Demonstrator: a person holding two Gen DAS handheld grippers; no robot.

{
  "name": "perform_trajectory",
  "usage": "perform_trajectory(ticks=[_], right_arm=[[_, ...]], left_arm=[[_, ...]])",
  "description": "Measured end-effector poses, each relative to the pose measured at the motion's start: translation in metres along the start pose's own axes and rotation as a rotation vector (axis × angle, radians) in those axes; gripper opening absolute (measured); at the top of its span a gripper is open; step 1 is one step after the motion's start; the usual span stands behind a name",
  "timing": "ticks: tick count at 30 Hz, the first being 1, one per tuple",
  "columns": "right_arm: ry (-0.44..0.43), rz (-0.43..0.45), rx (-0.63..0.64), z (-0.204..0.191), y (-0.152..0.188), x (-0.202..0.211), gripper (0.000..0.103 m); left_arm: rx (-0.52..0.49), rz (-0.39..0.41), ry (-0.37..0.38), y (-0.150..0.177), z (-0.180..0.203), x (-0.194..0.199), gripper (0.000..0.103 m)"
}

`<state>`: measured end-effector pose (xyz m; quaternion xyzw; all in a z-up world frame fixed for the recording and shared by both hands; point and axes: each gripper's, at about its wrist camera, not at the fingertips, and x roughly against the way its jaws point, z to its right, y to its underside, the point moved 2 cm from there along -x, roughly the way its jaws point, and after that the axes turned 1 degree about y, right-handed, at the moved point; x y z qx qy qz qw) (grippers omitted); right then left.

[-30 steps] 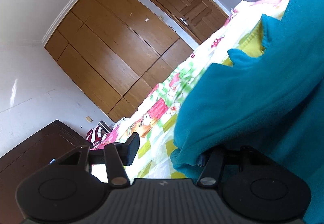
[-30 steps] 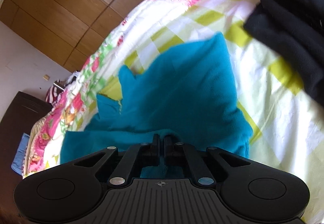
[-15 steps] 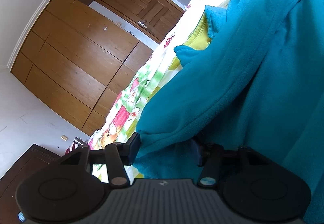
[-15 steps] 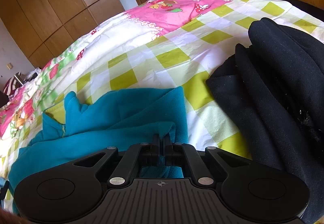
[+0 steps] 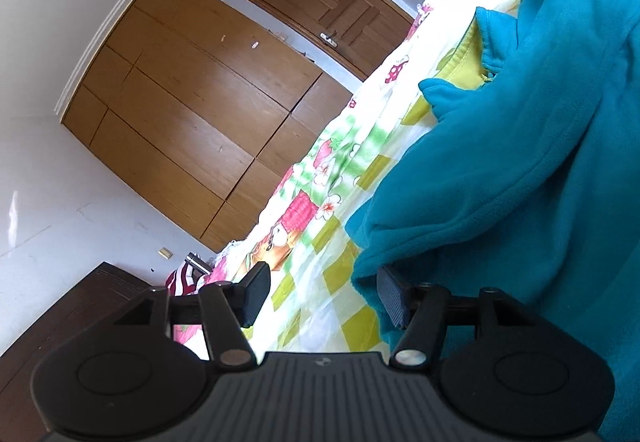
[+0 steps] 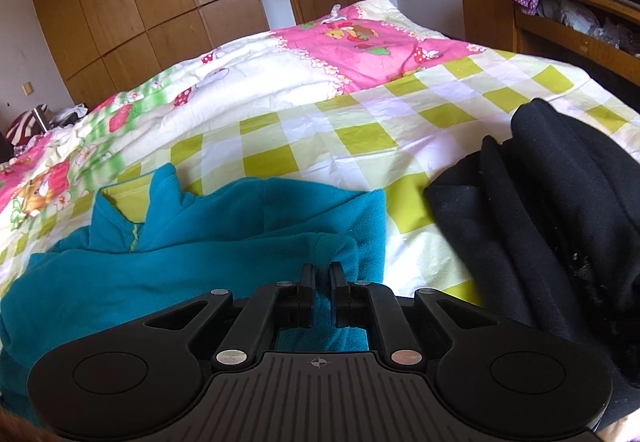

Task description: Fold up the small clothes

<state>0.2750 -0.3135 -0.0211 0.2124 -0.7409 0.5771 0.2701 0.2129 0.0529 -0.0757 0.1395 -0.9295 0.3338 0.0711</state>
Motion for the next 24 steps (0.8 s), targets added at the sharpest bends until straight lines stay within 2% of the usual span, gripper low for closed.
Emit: perform_trajectory(ticks=[2, 4, 7, 9, 11, 13, 14, 16, 20, 22, 23, 24], right_arm=[[-0.018, 0.052, 0.030, -0.013, -0.008, 0.022, 0.010], [-0.095, 0.078, 0.110, -0.044, -0.017, 0.030, 0.011], [-0.312, -0.005, 0.274, -0.128, -0.032, 0.002, 0.023], [-0.460, -0.113, 0.380, -0.190, -0.033, -0.038, 0.030], [-0.563, -0.211, 0.479, -0.248, -0.029, -0.075, 0.042], [-0.615, -0.205, 0.598, -0.304, -0.023, -0.102, 0.043], [-0.628, -0.206, 0.657, -0.324, -0.020, -0.113, 0.047], [-0.635, -0.256, 0.729, -0.353, -0.013, -0.133, 0.051], [-0.644, -0.346, 0.788, -0.370, -0.006, -0.157, 0.051], [-0.655, -0.375, 0.783, -0.368, -0.003, -0.157, 0.047], [-0.658, -0.379, 0.784, -0.366, -0.001, -0.155, 0.029], [-0.630, -0.377, 0.793, -0.366, 0.001, -0.154, 0.017]], left_arm=[[0.012, 0.008, 0.020, 0.003, 0.000, -0.006, 0.081], [0.058, -0.010, 0.054, 0.007, 0.001, -0.014, 0.081], [0.139, -0.043, 0.086, 0.013, -0.001, -0.023, 0.078], [0.177, -0.052, 0.094, 0.017, -0.004, -0.026, 0.063], [0.223, -0.056, 0.125, 0.018, -0.009, -0.028, 0.056], [0.239, -0.051, 0.140, 0.019, -0.011, -0.029, 0.054], [0.237, -0.044, 0.143, 0.018, -0.010, -0.030, 0.054], [0.229, -0.027, 0.147, 0.019, -0.011, -0.029, 0.056], [0.269, -0.004, 0.156, 0.020, -0.018, -0.027, 0.065], [0.287, -0.015, 0.166, 0.020, -0.019, -0.032, 0.066], [0.291, -0.025, 0.173, 0.019, -0.019, -0.035, 0.059], [0.300, -0.035, 0.187, 0.019, -0.019, -0.038, 0.044]])
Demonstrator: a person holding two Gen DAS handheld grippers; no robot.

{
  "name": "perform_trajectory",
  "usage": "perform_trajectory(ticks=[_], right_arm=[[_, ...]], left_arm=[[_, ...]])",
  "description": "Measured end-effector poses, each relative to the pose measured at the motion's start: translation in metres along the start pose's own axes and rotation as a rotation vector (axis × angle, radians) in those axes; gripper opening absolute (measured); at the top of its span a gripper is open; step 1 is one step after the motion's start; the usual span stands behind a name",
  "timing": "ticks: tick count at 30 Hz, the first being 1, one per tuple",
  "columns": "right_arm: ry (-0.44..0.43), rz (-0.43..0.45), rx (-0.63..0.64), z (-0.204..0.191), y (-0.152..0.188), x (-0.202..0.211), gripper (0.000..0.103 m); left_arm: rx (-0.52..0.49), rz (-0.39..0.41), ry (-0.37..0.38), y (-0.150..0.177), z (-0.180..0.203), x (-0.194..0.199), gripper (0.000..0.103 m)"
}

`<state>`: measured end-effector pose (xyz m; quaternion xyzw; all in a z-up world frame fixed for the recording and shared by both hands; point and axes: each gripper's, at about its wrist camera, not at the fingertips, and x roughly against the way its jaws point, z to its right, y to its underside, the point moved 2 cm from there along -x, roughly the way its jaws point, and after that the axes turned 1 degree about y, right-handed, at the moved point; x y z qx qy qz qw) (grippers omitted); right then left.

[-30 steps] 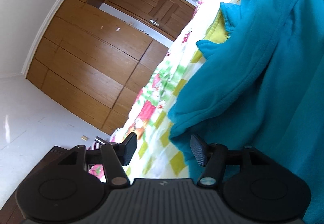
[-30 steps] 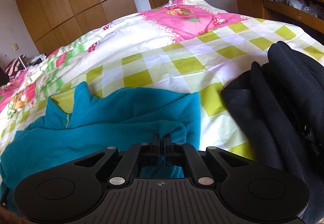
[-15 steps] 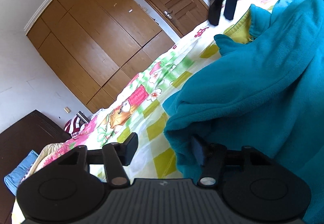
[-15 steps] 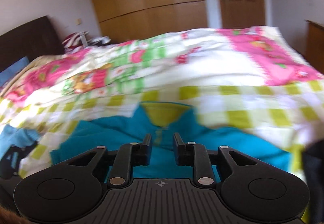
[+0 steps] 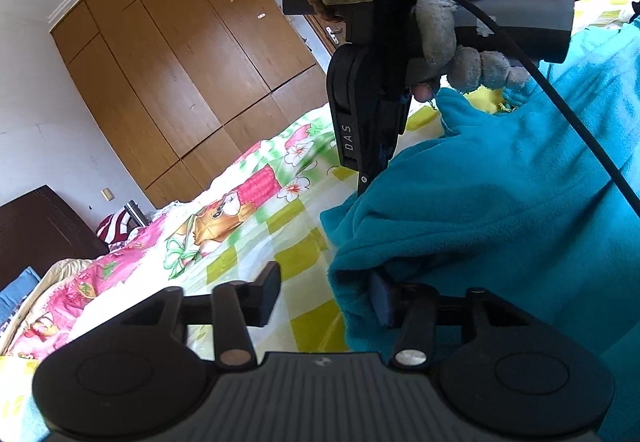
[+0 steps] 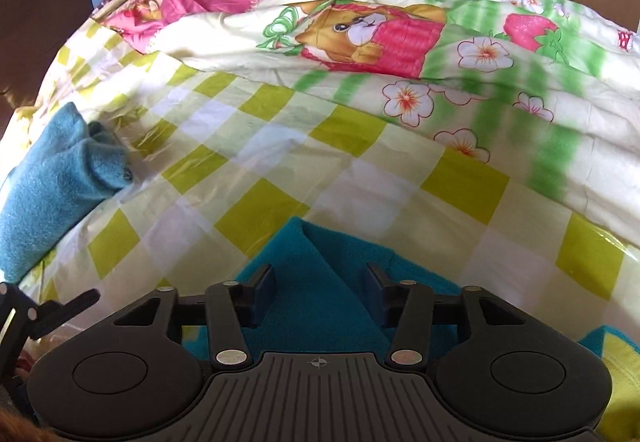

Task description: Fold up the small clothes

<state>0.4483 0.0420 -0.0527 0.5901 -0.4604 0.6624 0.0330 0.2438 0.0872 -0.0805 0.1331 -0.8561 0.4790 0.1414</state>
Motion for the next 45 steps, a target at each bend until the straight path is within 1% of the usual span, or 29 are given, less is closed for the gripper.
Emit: perform_trajectory(ticks=[1, 2, 4, 5, 7, 9, 10, 12, 14, 15, 16, 17, 19, 21, 23, 25, 27, 29, 31, 32, 34, 36, 37, 38, 39, 40, 41, 42, 45], right_arm=[[0.032, -0.013, 0.004, -0.002, 0.001, -0.002, 0.003], [0.048, -0.017, 0.005, -0.003, 0.002, -0.003, 0.002], [0.066, 0.007, -0.001, -0.007, 0.000, 0.001, 0.002], [0.076, 0.034, 0.000, -0.009, -0.005, 0.006, 0.002], [0.090, 0.083, -0.022, -0.010, -0.019, 0.011, 0.001], [0.135, 0.112, -0.027, -0.009, -0.031, 0.008, 0.001], [0.164, 0.116, -0.029, -0.008, -0.035, 0.002, 0.001], [0.221, 0.101, -0.027, -0.008, -0.037, -0.015, 0.001], [0.245, 0.071, -0.032, -0.008, -0.034, -0.034, 0.001], [0.262, 0.081, -0.045, -0.007, -0.031, -0.039, 0.002], [0.270, 0.089, -0.046, -0.008, -0.030, -0.042, 0.007], [0.271, 0.100, -0.031, -0.010, -0.027, -0.041, 0.010], [0.278, 0.119, -0.007, -0.012, -0.027, -0.038, 0.010], [0.272, 0.160, -0.017, -0.011, -0.032, -0.026, 0.010], [0.248, 0.227, -0.068, -0.007, -0.036, -0.002, 0.010], [0.215, 0.283, -0.087, -0.008, -0.033, 0.024, 0.013], [0.213, 0.325, -0.071, -0.011, -0.026, 0.047, 0.015], [0.230, 0.326, -0.079, -0.009, -0.018, 0.055, 0.016], [0.229, 0.295, -0.097, -0.007, -0.012, 0.051, 0.018], [0.224, 0.284, -0.099, -0.008, -0.009, 0.045, 0.018], [0.213, 0.240, -0.093, -0.013, -0.005, 0.029, 0.018], [0.176, 0.184, -0.096, -0.017, -0.002, 0.007, 0.018], [0.168, 0.169, -0.100, -0.019, -0.001, -0.005, 0.018], [0.151, 0.147, -0.108, -0.022, 0.000, -0.017, 0.018], [0.149, 0.123, -0.119, -0.024, 0.001, -0.030, 0.018], [0.166, 0.126, -0.126, -0.028, 0.002, -0.039, 0.018], [0.170, 0.156, -0.121, -0.034, 0.001, -0.044, 0.018], [0.173, 0.174, -0.113, -0.038, 0.000, -0.047, 0.018], [0.221, 0.183, -0.082, -0.049, -0.004, -0.045, 0.018]], left_arm=[[0.018, -0.009, 0.029, 0.000, 0.000, 0.000, 0.035], [0.036, -0.013, 0.044, -0.001, -0.001, 0.002, 0.026], [0.028, 0.001, 0.013, 0.001, 0.000, 0.009, 0.026], [0.029, 0.005, -0.001, 0.002, 0.000, 0.013, 0.025], [0.054, 0.002, -0.023, 0.003, -0.004, 0.016, 0.024], [0.065, -0.011, -0.043, 0.004, -0.008, 0.018, 0.024], [0.055, -0.021, -0.044, 0.006, -0.007, 0.017, 0.024], [0.022, -0.029, -0.021, 0.010, -0.001, 0.019, 0.023], [-0.054, -0.025, -0.022, 0.014, 0.009, 0.024, 0.023], [-0.085, -0.030, -0.032, 0.017, 0.012, 0.026, 0.023], [-0.102, -0.043, -0.034, 0.019, 0.014, 0.027, 0.023], [-0.099, -0.051, -0.033, 0.021, 0.012, 0.030, 0.024], [-0.081, -0.062, -0.039, 0.021, 0.003, 0.037, 0.027], [-0.075, -0.047, -0.054, 0.017, -0.009, 0.049, 0.028], [-0.067, -0.020, -0.071, 0.010, -0.021, 0.062, 0.028], [-0.023, 0.012, -0.070, -0.003, -0.034, 0.069, 0.028], [0.019, 0.063, -0.080, -0.018, -0.043, 0.066, 0.028], [0.060, 0.113, -0.084, -0.032, -0.043, 0.054, 0.028], [0.072, 0.136, -0.064, -0.040, -0.040, 0.038, 0.028], [0.057, 0.126, -0.044, -0.040, -0.033, 0.028, 0.028], [-0.011, 0.053, -0.017, -0.030, -0.018, 0.008, 0.028], [-0.095, -0.076, 0.038, -0.008, -0.003, -0.010, 0.029], [-0.127, -0.113, 0.048, 0.003, 0.001, -0.012, 0.028], [-0.178, -0.121, 0.033, 0.013, 0.007, -0.012, 0.027], [-0.245, -0.114, 0.001, 0.017, 0.014, -0.009, 0.024], [-0.288, -0.114, -0.018, 0.020, 0.018, -0.006, 0.022], [-0.307, -0.118, -0.025, 0.018, 0.022, -0.005, 0.021], [-0.303, -0.125, -0.021, 0.017, 0.022, -0.004, 0.021], [-0.270, -0.130, -0.017, 0.008, 0.015, 0.003, 0.024]])
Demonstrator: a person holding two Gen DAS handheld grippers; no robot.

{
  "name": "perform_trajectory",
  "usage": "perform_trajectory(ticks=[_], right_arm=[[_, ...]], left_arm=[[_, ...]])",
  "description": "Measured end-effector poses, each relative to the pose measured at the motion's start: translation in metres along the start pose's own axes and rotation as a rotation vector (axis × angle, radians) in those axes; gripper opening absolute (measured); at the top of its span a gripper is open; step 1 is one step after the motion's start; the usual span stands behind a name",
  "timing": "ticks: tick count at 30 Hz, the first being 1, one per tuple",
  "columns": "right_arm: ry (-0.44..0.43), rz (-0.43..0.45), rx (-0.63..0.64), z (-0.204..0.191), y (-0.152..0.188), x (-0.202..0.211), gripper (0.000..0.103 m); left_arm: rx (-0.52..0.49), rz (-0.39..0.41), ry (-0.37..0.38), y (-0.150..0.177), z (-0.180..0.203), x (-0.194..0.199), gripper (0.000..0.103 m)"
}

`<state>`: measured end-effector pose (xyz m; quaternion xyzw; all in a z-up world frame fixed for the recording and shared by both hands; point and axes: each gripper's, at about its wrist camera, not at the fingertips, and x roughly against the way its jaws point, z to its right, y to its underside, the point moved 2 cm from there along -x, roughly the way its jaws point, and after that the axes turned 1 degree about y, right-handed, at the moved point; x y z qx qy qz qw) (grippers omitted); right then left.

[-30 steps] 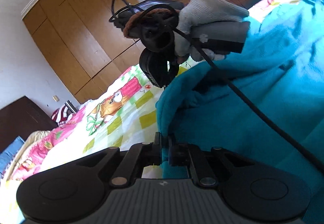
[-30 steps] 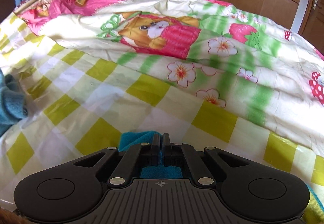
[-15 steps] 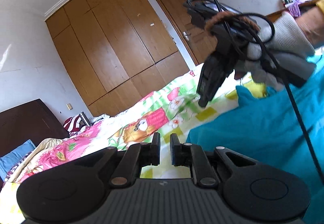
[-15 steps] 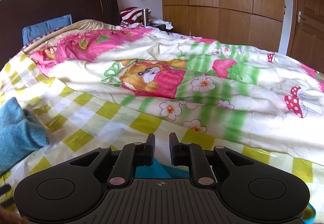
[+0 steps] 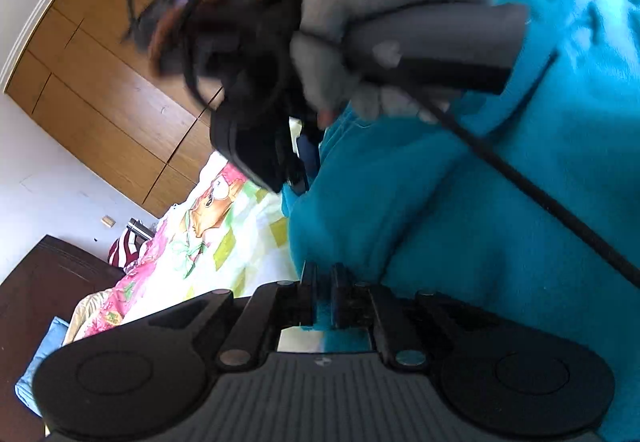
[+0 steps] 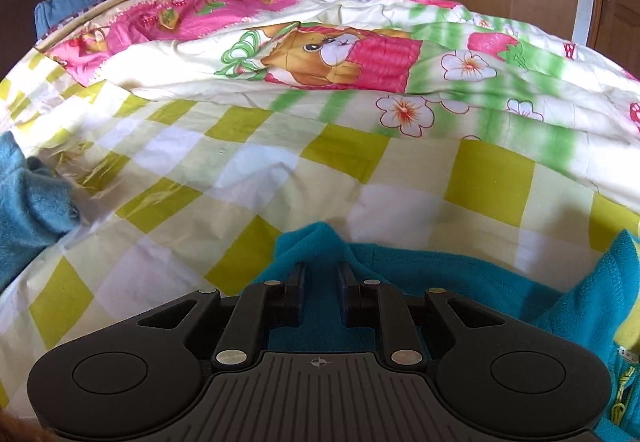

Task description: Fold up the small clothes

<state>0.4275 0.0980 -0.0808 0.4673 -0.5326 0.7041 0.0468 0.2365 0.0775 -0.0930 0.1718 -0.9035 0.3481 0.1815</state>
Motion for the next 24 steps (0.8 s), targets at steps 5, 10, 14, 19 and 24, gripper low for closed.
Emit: perform_trajectory(ticks=[5, 10, 14, 19, 24], right_arm=[[-0.075, 0.122, -0.092, 0.024, 0.003, 0.079, 0.021], [0.000, 0.192, -0.139, 0.077, 0.065, 0.179, 0.029], [0.223, 0.166, -0.214, 0.153, 0.118, 0.231, 0.029], [0.381, 0.116, -0.365, 0.224, 0.167, 0.256, 0.032], [0.379, 0.130, -0.437, 0.235, 0.195, 0.258, 0.044]], left_arm=[[0.037, 0.007, -0.008, -0.003, -0.021, 0.020, 0.029], [0.067, 0.050, -0.005, -0.015, -0.030, 0.036, 0.029], [0.104, 0.131, 0.009, -0.047, -0.019, 0.038, 0.030], [0.081, 0.203, 0.076, -0.088, 0.016, 0.030, 0.030], [0.040, 0.202, 0.135, -0.109, 0.054, 0.029, 0.032]])
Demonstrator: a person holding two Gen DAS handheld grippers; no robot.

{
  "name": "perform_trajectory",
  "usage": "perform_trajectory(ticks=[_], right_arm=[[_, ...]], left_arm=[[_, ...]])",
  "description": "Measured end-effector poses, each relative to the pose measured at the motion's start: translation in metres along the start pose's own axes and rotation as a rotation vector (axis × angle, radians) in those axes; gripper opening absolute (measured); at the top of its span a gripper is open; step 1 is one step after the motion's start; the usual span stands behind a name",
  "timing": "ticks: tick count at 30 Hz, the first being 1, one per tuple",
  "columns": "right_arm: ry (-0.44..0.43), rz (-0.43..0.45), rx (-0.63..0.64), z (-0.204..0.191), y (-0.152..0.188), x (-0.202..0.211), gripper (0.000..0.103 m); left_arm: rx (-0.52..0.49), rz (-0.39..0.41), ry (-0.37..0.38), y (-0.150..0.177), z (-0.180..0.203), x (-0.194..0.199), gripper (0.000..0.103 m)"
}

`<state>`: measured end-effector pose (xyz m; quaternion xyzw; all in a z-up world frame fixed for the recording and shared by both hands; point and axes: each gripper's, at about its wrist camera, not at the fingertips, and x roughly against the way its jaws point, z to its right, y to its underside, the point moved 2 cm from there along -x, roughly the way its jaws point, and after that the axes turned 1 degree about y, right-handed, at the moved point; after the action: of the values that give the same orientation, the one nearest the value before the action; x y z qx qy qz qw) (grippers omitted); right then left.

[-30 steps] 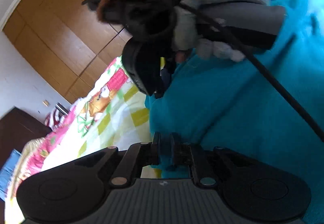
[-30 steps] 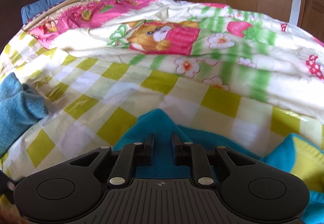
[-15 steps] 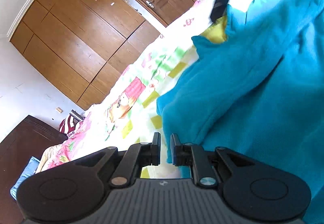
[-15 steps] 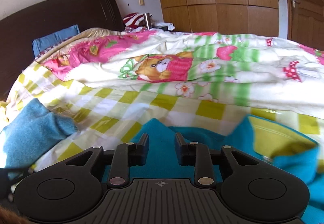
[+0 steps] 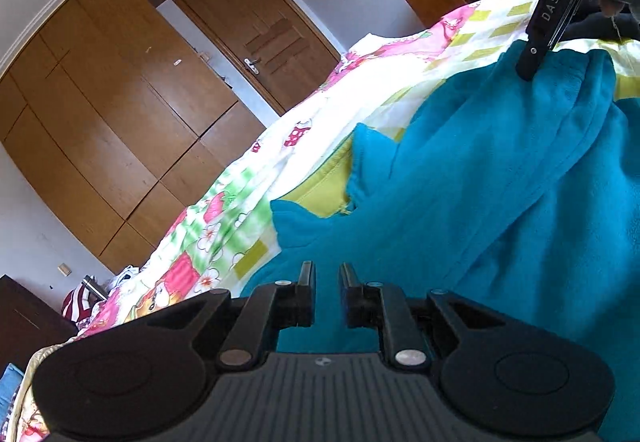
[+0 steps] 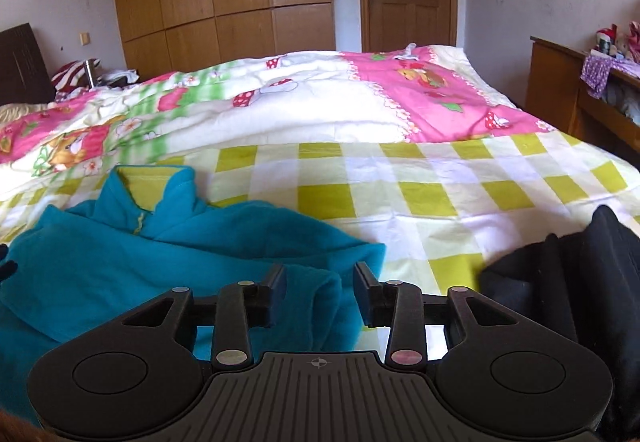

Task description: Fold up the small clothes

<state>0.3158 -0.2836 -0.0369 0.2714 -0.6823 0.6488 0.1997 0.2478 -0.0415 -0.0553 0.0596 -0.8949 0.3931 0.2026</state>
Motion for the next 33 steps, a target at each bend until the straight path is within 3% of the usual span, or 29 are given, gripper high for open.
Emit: perform_trajectory(ticks=[3, 5, 7, 11, 16, 20, 25, 29, 33], right_arm=[[-0.037, -0.039, -0.018, 0.000, 0.008, -0.013, 0.042], [-0.017, -0.015, -0.008, -0.003, 0.006, -0.012, 0.011], [-0.037, 0.005, -0.021, -0.002, -0.001, -0.009, 0.009], [-0.064, 0.073, -0.016, -0.003, -0.016, -0.001, 0.009], [-0.032, -0.047, -0.014, 0.005, -0.002, -0.027, 0.016], [-0.057, 0.016, -0.054, 0.015, 0.002, 0.005, 0.024], [-0.012, 0.053, -0.094, 0.028, 0.014, 0.041, 0.024], [-0.050, 0.013, -0.168, 0.035, 0.040, 0.061, 0.027], [-0.104, -0.019, -0.195, 0.032, 0.068, 0.075, 0.033]], left_arm=[[-0.014, -0.015, 0.006, -0.004, 0.010, 0.001, 0.032], [-0.021, -0.014, 0.000, -0.004, 0.010, 0.005, 0.032], [-0.010, -0.013, -0.007, -0.005, 0.009, 0.005, 0.032], [0.000, -0.046, -0.010, -0.001, 0.010, -0.002, 0.032], [-0.063, -0.107, -0.003, 0.019, 0.019, -0.010, 0.033], [-0.064, -0.115, -0.013, 0.026, 0.016, -0.004, 0.033], [-0.029, -0.128, -0.026, 0.034, 0.012, 0.001, 0.033], [-0.011, -0.127, -0.028, 0.037, 0.014, 0.018, 0.033], [0.058, -0.123, 0.019, 0.034, 0.015, 0.045, 0.033]])
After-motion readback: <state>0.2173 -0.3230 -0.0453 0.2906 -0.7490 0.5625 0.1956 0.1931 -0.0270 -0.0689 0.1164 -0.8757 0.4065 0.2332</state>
